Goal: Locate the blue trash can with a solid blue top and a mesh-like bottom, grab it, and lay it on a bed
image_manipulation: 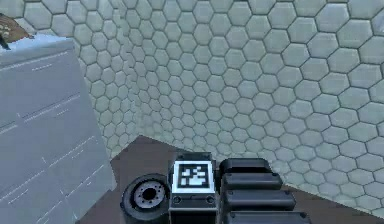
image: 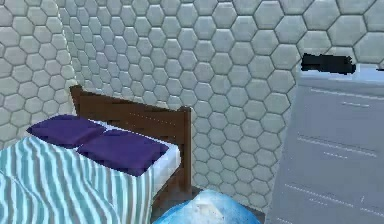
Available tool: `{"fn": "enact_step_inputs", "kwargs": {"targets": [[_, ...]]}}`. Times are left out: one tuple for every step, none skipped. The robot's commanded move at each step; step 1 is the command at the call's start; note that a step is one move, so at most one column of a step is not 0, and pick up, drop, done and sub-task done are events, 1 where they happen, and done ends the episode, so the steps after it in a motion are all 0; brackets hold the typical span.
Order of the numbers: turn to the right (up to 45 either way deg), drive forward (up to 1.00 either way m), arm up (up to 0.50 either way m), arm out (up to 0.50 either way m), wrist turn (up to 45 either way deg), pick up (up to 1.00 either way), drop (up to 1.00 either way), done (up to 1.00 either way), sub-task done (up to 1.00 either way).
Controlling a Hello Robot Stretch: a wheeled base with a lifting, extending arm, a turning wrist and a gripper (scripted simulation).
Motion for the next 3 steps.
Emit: {"fn": "enact_step_inputs", "kwargs": {"targets": [[-45.0,0.0,0.0,0.0,0.0,0.0,0.0,0.0,0.0],[-24.0,0.0,0.0,0.0,0.0,0.0,0.0,0.0,0.0],[0.0,0.4,0.0,0.0,0.0,0.0,0.0,0.0,0.0]]}}
